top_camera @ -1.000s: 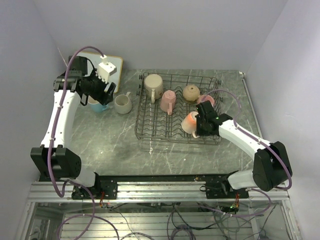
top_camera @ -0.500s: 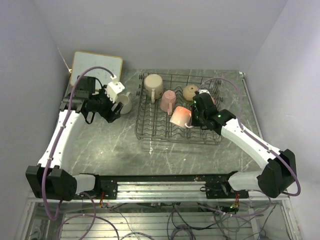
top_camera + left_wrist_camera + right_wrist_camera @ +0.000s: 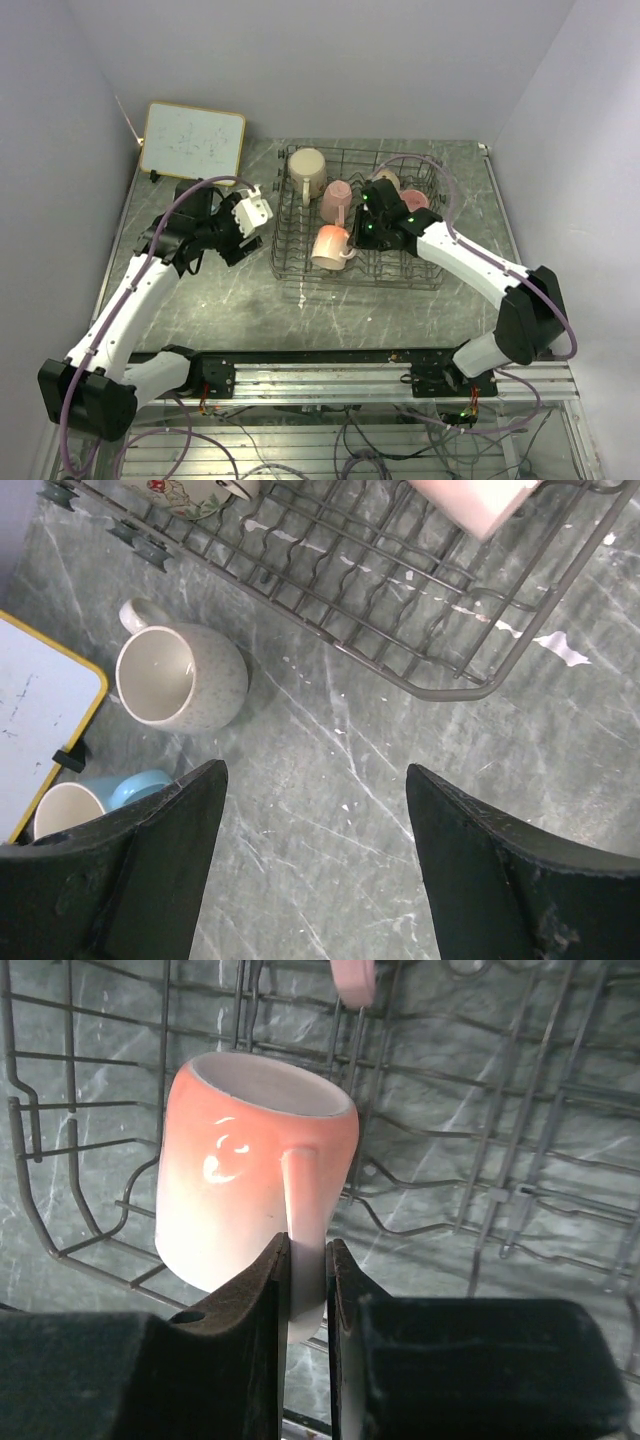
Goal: Unload the cups from the dish rack
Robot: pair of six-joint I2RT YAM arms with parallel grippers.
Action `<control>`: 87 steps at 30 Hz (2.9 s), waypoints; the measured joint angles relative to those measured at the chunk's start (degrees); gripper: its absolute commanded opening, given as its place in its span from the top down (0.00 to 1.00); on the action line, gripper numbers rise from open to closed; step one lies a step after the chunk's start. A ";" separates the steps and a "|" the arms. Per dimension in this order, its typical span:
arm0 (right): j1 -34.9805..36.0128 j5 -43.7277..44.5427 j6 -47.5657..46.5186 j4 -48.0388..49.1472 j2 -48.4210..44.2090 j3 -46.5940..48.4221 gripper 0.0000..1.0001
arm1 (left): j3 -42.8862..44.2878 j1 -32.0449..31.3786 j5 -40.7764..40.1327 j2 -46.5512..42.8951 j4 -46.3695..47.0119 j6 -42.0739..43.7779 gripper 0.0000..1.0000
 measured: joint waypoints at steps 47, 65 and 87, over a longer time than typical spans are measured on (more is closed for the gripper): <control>6.71 -20.83 35.69 24.24 -2.82 -1.25 1.00 | -17.57 -11.23 -7.96 -16.31 32.24 -0.87 0.37; 8.63 -23.58 39.21 27.06 -3.08 -3.28 0.34 | -11.15 -11.34 -13.35 -9.07 25.00 1.11 0.93; -9.84 -12.11 18.62 6.08 -15.56 -3.04 0.15 | 13.94 30.71 -12.55 18.82 -15.65 11.39 0.93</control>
